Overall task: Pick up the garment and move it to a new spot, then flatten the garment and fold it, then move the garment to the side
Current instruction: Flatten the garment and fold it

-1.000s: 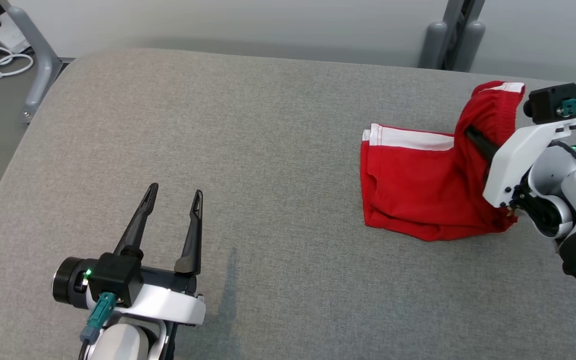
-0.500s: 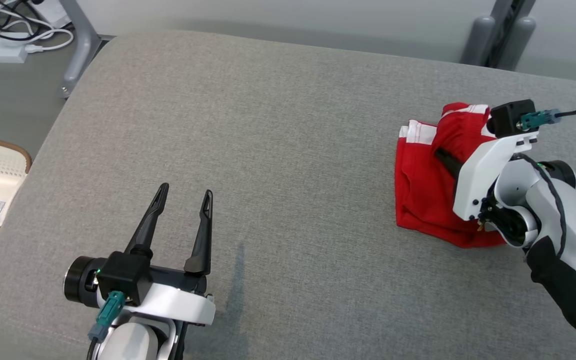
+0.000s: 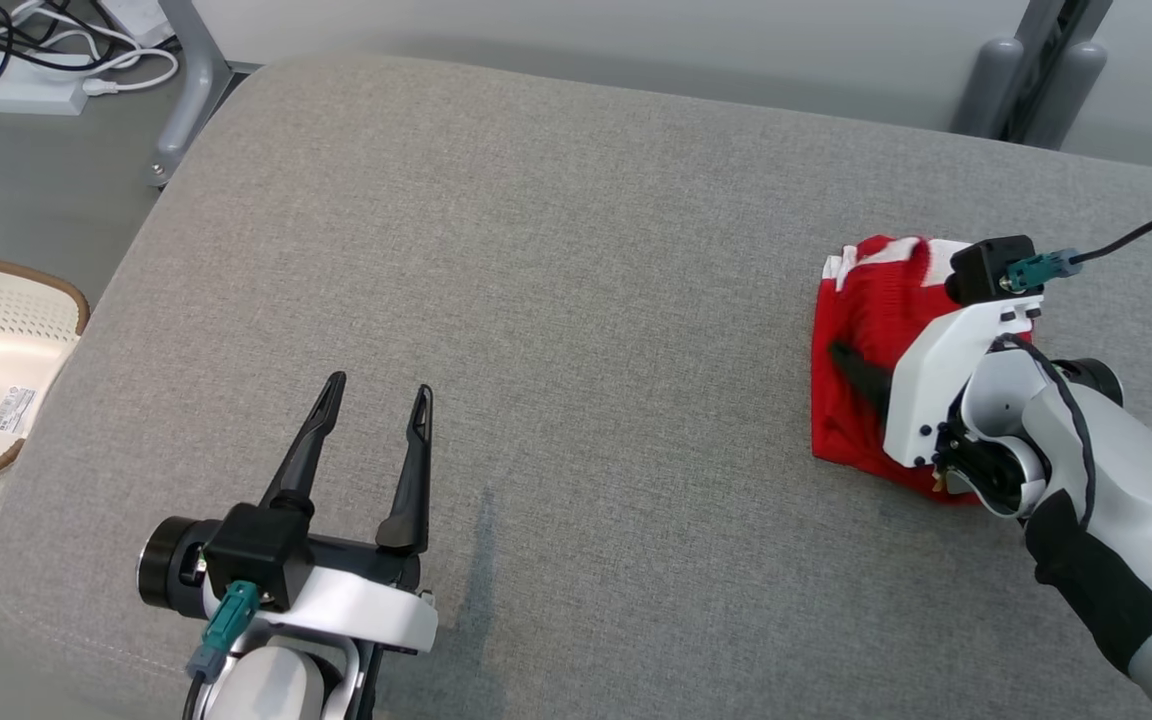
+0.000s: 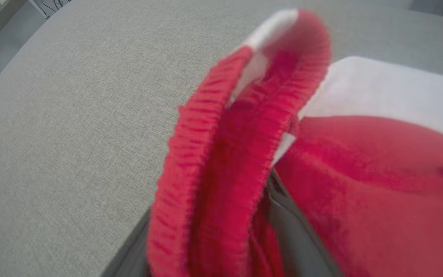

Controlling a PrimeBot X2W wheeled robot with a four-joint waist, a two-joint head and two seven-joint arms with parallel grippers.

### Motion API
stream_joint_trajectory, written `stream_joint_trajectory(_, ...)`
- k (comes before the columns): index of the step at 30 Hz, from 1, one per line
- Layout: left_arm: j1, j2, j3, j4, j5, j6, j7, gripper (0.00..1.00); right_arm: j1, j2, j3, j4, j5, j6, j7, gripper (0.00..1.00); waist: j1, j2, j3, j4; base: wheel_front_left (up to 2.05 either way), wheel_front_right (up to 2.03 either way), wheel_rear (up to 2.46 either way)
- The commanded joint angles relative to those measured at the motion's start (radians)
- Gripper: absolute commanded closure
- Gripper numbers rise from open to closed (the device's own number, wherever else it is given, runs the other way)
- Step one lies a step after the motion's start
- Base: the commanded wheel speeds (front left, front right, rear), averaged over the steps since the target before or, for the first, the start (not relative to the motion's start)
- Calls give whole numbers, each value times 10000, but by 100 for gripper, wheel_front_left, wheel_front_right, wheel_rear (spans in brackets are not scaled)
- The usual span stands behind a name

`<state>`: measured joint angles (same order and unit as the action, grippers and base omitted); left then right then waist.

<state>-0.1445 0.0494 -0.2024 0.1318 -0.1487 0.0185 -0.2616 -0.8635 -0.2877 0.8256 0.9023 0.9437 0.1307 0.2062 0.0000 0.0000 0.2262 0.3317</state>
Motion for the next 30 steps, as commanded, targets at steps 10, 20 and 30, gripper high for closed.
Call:
stream_joint_trajectory(10,25,32,306,9,183,-44,-32,0,-406,156,452,-420,64,2,-56,0,0,0,-427,-577,0,0,0)
stream_joint_trajectory(20,242,30,642,-113,354,-165,-32,0,-896,-581,693,-2052,-684,2,-923,0,0,0,-1000,-1461,0,0,0)
stream_joint_trajectory(30,258,32,833,-477,430,-175,-32,0,346,-1658,-1199,-1781,-3743,2,-4387,0,0,0,-1112,-2183,0,0,0)
